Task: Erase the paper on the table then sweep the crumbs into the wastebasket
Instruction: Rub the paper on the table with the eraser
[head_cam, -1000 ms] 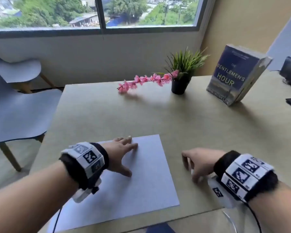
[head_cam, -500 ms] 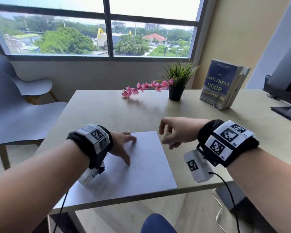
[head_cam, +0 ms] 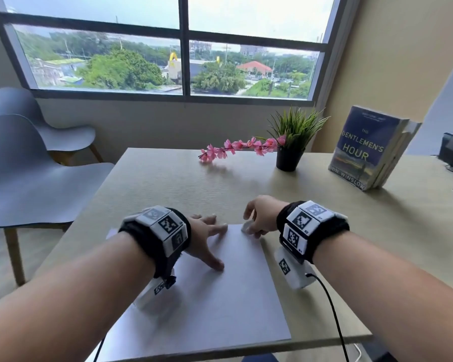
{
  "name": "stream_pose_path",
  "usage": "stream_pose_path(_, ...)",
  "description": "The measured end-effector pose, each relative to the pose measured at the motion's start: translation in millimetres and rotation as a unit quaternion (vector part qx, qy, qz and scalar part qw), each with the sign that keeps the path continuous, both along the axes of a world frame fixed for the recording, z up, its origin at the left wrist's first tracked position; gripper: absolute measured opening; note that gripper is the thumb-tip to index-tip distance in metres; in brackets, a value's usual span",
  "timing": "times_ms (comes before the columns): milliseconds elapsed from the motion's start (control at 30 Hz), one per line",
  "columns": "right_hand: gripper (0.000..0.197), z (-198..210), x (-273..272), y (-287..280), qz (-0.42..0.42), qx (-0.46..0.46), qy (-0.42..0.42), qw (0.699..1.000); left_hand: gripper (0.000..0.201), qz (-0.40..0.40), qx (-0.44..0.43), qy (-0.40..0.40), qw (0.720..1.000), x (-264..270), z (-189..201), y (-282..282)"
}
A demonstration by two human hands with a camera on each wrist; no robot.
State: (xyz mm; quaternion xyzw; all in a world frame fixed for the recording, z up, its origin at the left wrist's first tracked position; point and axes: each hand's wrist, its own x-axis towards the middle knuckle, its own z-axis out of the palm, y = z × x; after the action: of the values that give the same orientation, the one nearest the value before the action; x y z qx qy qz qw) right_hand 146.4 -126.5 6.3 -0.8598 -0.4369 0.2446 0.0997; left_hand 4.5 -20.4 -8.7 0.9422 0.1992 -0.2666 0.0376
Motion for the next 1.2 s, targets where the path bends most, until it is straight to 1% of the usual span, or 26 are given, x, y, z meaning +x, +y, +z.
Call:
stream_pose_path(67, 0.019, -1.7, 0.4, 3.5, 0.000, -0.011, -0.022, 1.000, 0.103, 0.000, -0.008, 0.001, 1.000, -0.6, -0.5, 0.6)
stream_pose_path(167, 0.013, -2.3, -5.0, 5.6, 0.003, -0.019, -0.028, 0.999, 0.104, -0.002, -0.012, 0.007, 1.000, -1.4, -1.8, 1.9)
stream_pose_path(300, 0.022, -1.6, -18.7, 4.4, 0.052, -0.043, -0.062, 0.996, 0.105, -0.004, -0.012, 0.010, 1.000, -1.0, -1.8, 2.0)
stream_pose_path(400, 0.030, 4.2, -18.6, 7.7, 0.040, -0.072, -0.070, 0.994, 0.105, -0.003, -0.015, 0.003, 1.000, -2.0, -1.8, 1.8)
stream_pose_path(467, 0.027, 8.9, -17.7, 9.9, 0.047, -0.102, -0.114, 0.987, 0.104, -0.002, -0.016, -0.002, 1.000, -2.2, -1.8, 2.2)
stream_pose_path(533, 0.017, 10.1, -23.0, 12.3, 0.079, -0.123, -0.157, 0.977, 0.104, -0.001, -0.018, -0.006, 1.000, -3.2, -1.7, 2.4)
stream_pose_path(567, 0.018, 9.7, -28.6, 13.1, 0.099, -0.128, -0.161, 0.974, 0.104, -0.001, -0.018, -0.006, 1.000, -3.2, -2.2, 2.6)
stream_pose_path(667, 0.032, 7.9, -42.5, 14.0, 0.149, -0.131, -0.136, 0.971, 0.103, -0.003, -0.013, -0.005, 1.000, -2.8, -3.8, 3.4)
stream_pose_path(733, 0.034, 11.8, -41.2, 13.7, 0.144, -0.141, -0.150, 0.968, 0.103, -0.003, -0.013, -0.004, 1.000, -2.9, -3.0, 2.8)
stream_pose_path(767, 0.030, 14.5, -37.8, 12.9, 0.135, -0.145, -0.172, 0.965, 0.103, -0.002, -0.014, -0.002, 1.000, -2.8, -2.2, 2.4)
stream_pose_path(833, 0.013, 16.8, -31.0, 11.7, 0.117, -0.143, -0.204, 0.961, 0.102, -0.002, -0.013, 0.000, 1.000, -3.0, -0.5, 1.8)
stream_pose_path(867, 0.008, 15.7, -31.1, 11.2, 0.112, -0.135, -0.202, 0.964, 0.102, -0.003, -0.012, 0.001, 1.000, -3.4, 0.2, 1.4)
stream_pose_path(933, 0.010, 12.9, -38.2, 9.2, 0.124, -0.121, -0.174, 0.969, 0.102, -0.003, -0.008, 0.001, 1.000, -3.4, -0.8, 1.7)
stream_pose_path(1000, 0.020, 9.7, -46.4, 5.2, 0.142, -0.104, -0.130, 0.976, 0.102, -0.005, -0.005, -0.001, 1.000, -2.7, -2.6, 2.5)
stream_pose_path(1033, 0.025, 9.3, -47.2, 3.7, 0.138, -0.097, -0.114, 0.979, 0.102, -0.005, -0.006, -0.003, 1.000, -2.5, -3.1, 2.5)
stream_pose_path(1100, 0.026, 11.6, -41.5, 4.0, 0.117, -0.094, -0.118, 0.982, 0.103, -0.002, -0.011, -0.004, 1.000, -2.6, -2.6, 2.5)
stream_pose_path(1200, 0.014, 15.2, -30.5, 6.0, 0.100, -0.101, -0.161, 0.977, 0.103, -0.004, -0.012, -0.005, 1.000, -1.9, -1.6, 2.3)
